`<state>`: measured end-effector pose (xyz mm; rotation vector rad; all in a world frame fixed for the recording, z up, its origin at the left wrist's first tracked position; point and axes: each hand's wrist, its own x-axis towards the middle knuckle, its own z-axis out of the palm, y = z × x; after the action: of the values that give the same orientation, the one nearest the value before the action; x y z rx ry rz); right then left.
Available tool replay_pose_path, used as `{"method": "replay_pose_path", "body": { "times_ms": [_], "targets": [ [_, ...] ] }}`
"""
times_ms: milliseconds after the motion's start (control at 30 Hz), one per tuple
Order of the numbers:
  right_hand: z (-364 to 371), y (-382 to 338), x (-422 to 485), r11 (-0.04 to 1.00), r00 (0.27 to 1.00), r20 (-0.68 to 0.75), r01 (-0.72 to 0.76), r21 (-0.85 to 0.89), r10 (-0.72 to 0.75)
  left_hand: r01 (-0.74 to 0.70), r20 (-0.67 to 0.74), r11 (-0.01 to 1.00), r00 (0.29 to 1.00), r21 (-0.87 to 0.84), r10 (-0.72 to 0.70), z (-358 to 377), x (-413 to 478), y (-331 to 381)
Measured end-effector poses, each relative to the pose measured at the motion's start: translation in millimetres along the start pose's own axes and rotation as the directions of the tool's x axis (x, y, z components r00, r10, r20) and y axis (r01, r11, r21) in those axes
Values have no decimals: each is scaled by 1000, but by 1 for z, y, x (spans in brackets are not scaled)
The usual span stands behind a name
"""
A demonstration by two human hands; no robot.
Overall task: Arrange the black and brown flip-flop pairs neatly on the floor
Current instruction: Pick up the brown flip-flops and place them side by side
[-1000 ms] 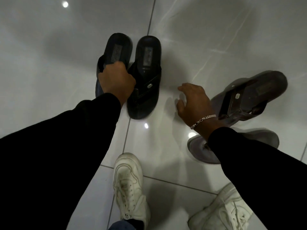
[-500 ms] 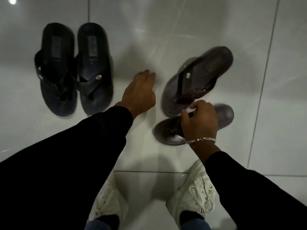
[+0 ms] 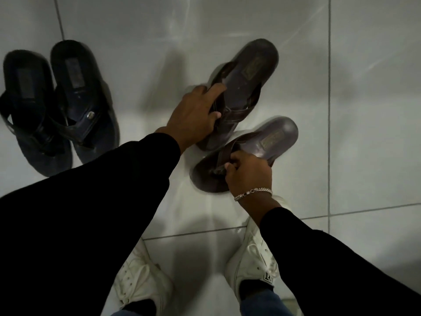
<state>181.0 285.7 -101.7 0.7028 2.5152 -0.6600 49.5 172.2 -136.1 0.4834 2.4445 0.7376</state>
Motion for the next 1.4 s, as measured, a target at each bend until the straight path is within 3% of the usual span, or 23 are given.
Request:
{"method": "replay_pose_path", "body": {
  "times_ms": [300,433,567,667,767,1100,1400],
  "targets": [
    [-56,46,43,982,995,-42,85,-168,-94,-28,0,993,1000,-110,28,28,-5,32],
    [-77,56,66,980,990,-96,81,-184,-100,-31,-98,980,995,-197,11,30,-2,35],
    [-92,31,89,995,968,-229,-93,36,98,123,-148,989,983,79,-111,21,11,17],
    [-90,9,106,969,952,-183,-235,79,246,198,-71,950,980,240,-186,15,16,2],
    [-88,-5,116,947,940,-133,-300,115,314,195,5,950,979,243,-203,18,16,-12],
    [-112,18,135,965,940,-222,-258,38,260,202,-64,922,979,331,-191,41,12,-21],
    [-101,27,114,933,928,-103,-359,6,358,209,-67,921,978,328,-197,38,13,-18]
  ]
}}
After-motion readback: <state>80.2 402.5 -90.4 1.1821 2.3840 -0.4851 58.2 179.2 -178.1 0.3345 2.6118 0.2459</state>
